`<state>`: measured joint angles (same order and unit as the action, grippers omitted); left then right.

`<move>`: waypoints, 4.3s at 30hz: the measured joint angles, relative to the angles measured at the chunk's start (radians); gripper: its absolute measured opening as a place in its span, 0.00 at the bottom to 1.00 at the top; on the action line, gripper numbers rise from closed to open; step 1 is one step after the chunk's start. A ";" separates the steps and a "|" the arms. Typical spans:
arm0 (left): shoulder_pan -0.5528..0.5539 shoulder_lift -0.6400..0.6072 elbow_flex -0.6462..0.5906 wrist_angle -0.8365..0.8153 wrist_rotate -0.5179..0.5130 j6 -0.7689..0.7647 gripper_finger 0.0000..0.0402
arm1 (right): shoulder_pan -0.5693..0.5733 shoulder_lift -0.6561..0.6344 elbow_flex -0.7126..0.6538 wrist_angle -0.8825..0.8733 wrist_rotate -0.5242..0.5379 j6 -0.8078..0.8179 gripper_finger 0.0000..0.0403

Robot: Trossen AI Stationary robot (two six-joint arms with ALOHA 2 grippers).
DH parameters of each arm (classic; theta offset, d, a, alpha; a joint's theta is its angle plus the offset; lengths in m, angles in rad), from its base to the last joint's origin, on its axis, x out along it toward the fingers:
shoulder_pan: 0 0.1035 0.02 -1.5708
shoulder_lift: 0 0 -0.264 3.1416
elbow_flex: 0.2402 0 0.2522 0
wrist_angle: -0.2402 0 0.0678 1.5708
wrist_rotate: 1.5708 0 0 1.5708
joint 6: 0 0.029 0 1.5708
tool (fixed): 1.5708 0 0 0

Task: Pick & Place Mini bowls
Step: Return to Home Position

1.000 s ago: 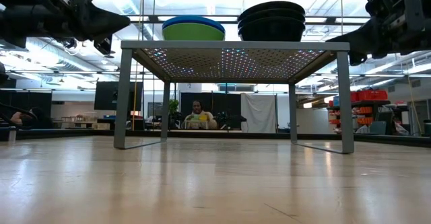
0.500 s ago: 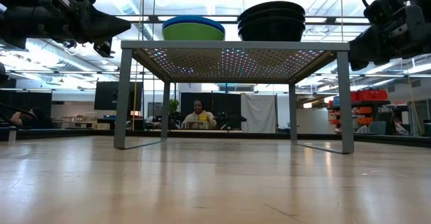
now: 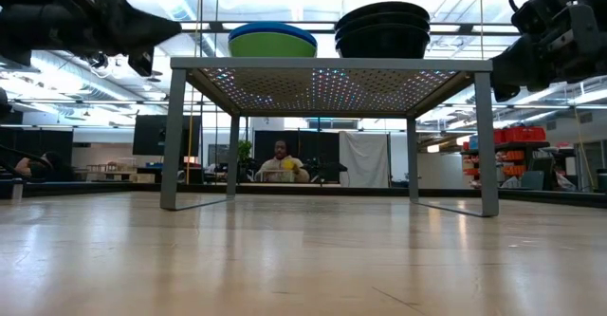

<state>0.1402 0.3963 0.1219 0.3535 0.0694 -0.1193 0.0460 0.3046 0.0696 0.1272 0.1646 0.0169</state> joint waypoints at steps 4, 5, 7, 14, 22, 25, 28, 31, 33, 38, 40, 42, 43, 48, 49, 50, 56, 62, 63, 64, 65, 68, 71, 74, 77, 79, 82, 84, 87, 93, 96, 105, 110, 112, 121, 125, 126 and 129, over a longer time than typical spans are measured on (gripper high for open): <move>-0.024 -0.041 0.000 -0.012 0.013 0.001 0.00 | 0.000 0.000 0.000 0.000 0.000 0.001 0.00; -0.032 -0.051 0.000 -0.018 0.012 0.001 0.00 | 0.000 0.000 0.000 0.000 0.000 0.001 0.00; -0.044 -0.068 0.000 -0.049 -0.008 0.004 0.00 | 0.000 0.000 0.000 0.000 0.001 0.001 0.00; -0.077 -0.114 0.000 -0.089 -0.048 0.034 0.00 | 0.000 0.000 0.000 0.005 0.001 0.001 0.00; -0.095 -0.145 -0.113 0.067 -0.059 0.001 0.00 | 0.000 0.000 0.000 0.001 0.002 0.029 0.00; -0.094 -0.143 -0.113 0.048 -0.068 0.005 0.00 | 0.000 0.000 0.000 -0.009 0.003 0.030 0.00; -0.095 -0.143 -0.113 0.023 -0.058 0.003 0.00 | 0.000 0.000 0.000 -0.058 0.011 0.034 0.00; -0.095 -0.142 -0.113 -0.037 -0.051 0.000 0.00 | 0.000 0.000 0.000 -0.116 0.011 0.044 0.00; -0.095 -0.142 -0.113 -0.054 -0.051 0.000 0.00 | 0.000 0.000 0.000 -0.153 0.011 0.044 0.00; -0.094 -0.142 -0.113 -0.079 -0.051 0.026 0.00 | 0.000 0.000 0.000 -0.170 0.028 0.006 0.00; -0.094 -0.142 -0.113 -0.087 -0.052 0.025 0.00 | -0.001 -0.002 0.000 -0.183 0.038 0.000 0.00; -0.094 -0.142 -0.113 -0.086 -0.048 0.022 0.00 | -0.001 -0.008 0.000 -0.182 0.034 -0.003 0.00; -0.094 -0.142 -0.113 -0.086 -0.047 0.022 0.00 | -0.001 -0.013 0.000 -0.182 0.026 -0.003 0.00; -0.094 -0.142 -0.113 -0.084 -0.056 0.021 0.00 | -0.001 -0.049 -0.040 -0.136 0.008 0.003 0.00; -0.094 -0.142 -0.113 -0.075 -0.058 0.021 0.00 | -0.001 -0.054 -0.047 -0.106 0.001 0.001 0.00; -0.094 -0.142 -0.113 -0.064 -0.058 0.019 0.00 | -0.001 -0.060 -0.047 -0.084 -0.006 -0.003 0.00; -0.094 -0.142 -0.113 -0.073 -0.051 0.010 0.00 | -0.001 -0.102 -0.047 -0.085 -0.027 -0.040 0.00; -0.094 -0.142 -0.113 -0.085 -0.050 0.026 0.01 | -0.001 -0.164 -0.047 -0.101 -0.034 -0.069 0.00; -0.094 -0.142 -0.113 -0.085 -0.049 0.025 0.01 | -0.001 -0.177 -0.047 -0.101 -0.039 -0.074 0.00; -0.094 -0.142 -0.113 -0.085 -0.049 0.025 0.01 | -0.001 -0.190 -0.047 -0.101 -0.043 -0.078 0.00; -0.094 -0.142 -0.113 -0.085 -0.049 0.025 0.01 | -0.001 -0.200 -0.047 -0.103 -0.044 -0.078 0.00; -0.094 -0.142 -0.113 -0.084 -0.049 0.026 0.01 | -0.001 -0.234 -0.047 -0.106 -0.045 -0.085 0.00; -0.094 -0.142 -0.113 -0.084 -0.049 0.026 0.01 | -0.001 -0.265 -0.047 -0.106 -0.047 -0.086 0.00; -0.094 -0.142 -0.113 -0.084 -0.049 0.026 0.01 | -0.001 -0.297 -0.047 -0.106 -0.050 -0.081 0.00; -0.094 -0.142 -0.113 -0.085 -0.046 0.019 0.01 | -0.001 -0.304 -0.047 -0.106 -0.050 -0.081 0.00; -0.094 -0.142 -0.113 -0.085 -0.046 0.003 0.01 | -0.001 -0.304 -0.047 -0.108 -0.050 -0.070 0.00; -0.094 -0.142 -0.113 -0.077 -0.047 -0.001 0.01 | -0.001 -0.304 -0.047 -0.104 -0.050 -0.058 0.00; -0.094 -0.143 -0.113 -0.063 -0.048 0.000 0.01 | -0.001 -0.304 -0.047 -0.105 -0.050 -0.057 0.00; -0.094 -0.154 -0.113 -0.033 -0.034 -0.001 0.01 | -0.001 -0.304 -0.047 -0.105 -0.049 -0.050 0.00; -0.095 -0.199 -0.113 -0.013 -0.009 0.004 0.00 | -0.001 -0.304 -0.047 -0.105 -0.042 -0.040 0.00; -0.094 -0.222 -0.113 -0.019 -0.024 0.021 0.00 | -0.001 -0.305 -0.047 -0.105 -0.042 -0.034 0.00; -0.094 -0.295 -0.113 -0.116 -0.090 0.002 0.00 | -0.001 -0.305 -0.047 -0.105 -0.041 -0.025 0.00; -0.094 -0.320 -0.113 -0.156 -0.093 -0.001 0.00 | -0.002 -0.305 -0.047 -0.105 -0.031 -0.034 0.00; -0.094 -0.328 -0.113 -0.172 -0.094 0.000 0.00 | -0.001 -0.305 -0.047 -0.104 -0.023 -0.038 0.00; -0.094 -0.352 -0.114 -0.231 -0.114 -0.005 0.01 | -0.002 -0.305 -0.048 -0.103 -0.023 -0.078 0.01; -0.094 -0.351 -0.114 -0.253 -0.101 -0.040 0.03 | -0.001 -0.305 -0.048 -0.103 -0.023 -0.078 0.04; -0.094 -0.351 -0.114 -0.253 -0.099 -0.044 0.04 | -0.001 -0.305 -0.048 -0.103 -0.023 -0.078 0.05; -0.094 -0.351 -0.114 -0.254 -0.099 -0.045 0.04 | -0.001 -0.305 -0.048 -0.102 -0.023 -0.078 0.06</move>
<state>0.0463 0.0452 0.0082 0.0998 -0.0296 -0.1642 0.0448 -0.0002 0.0219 0.0250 0.1421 -0.0616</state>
